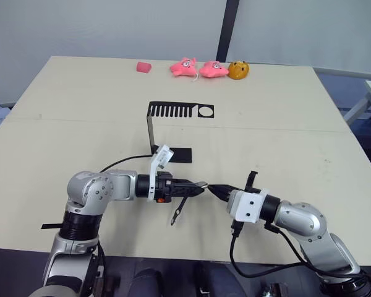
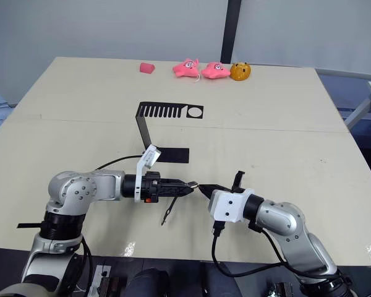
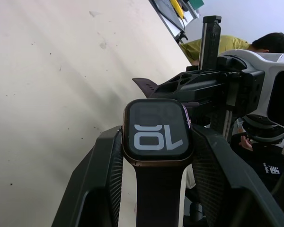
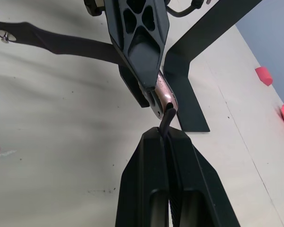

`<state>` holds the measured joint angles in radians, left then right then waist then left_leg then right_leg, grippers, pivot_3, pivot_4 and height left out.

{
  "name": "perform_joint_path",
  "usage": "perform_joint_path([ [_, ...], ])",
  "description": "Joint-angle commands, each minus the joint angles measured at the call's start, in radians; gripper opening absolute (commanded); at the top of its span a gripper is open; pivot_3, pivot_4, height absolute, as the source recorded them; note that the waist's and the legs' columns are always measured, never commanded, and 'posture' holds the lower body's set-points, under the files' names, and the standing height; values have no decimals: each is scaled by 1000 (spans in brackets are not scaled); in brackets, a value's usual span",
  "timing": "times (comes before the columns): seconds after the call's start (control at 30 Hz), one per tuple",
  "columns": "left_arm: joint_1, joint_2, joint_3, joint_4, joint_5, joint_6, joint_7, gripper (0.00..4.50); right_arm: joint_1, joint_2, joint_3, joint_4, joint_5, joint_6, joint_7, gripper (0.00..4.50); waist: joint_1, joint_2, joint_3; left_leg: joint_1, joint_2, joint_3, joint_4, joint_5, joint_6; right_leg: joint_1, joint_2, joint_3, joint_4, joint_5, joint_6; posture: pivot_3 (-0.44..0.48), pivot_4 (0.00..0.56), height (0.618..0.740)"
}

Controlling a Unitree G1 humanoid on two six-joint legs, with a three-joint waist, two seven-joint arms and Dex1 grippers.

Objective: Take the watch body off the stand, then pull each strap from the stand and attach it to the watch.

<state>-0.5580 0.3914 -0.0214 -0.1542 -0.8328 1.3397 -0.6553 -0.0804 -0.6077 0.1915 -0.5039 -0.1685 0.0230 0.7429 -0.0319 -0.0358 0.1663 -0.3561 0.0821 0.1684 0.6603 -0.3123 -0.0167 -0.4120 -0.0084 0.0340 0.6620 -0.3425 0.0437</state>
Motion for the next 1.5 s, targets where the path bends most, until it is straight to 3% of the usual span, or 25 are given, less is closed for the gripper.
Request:
perform_joint_path([
  [0.03, -12, -20, -34, -44, -9, 0, 2, 1582, -21, 5, 15, -41, 0, -38, -8, 0, 0, 0, 0, 0, 0, 0, 0, 0, 0, 0, 0, 0, 0, 0, 0, 0, 150, 740],
  [1.5, -8, -55, -41, -40, -20, 8, 16, 1582, -82, 27, 51, 4, -66, -35, -13, 0, -1, 0, 0, 0, 0, 0, 0, 0, 0, 0, 0, 0, 0, 0, 0, 0, 150, 740],
])
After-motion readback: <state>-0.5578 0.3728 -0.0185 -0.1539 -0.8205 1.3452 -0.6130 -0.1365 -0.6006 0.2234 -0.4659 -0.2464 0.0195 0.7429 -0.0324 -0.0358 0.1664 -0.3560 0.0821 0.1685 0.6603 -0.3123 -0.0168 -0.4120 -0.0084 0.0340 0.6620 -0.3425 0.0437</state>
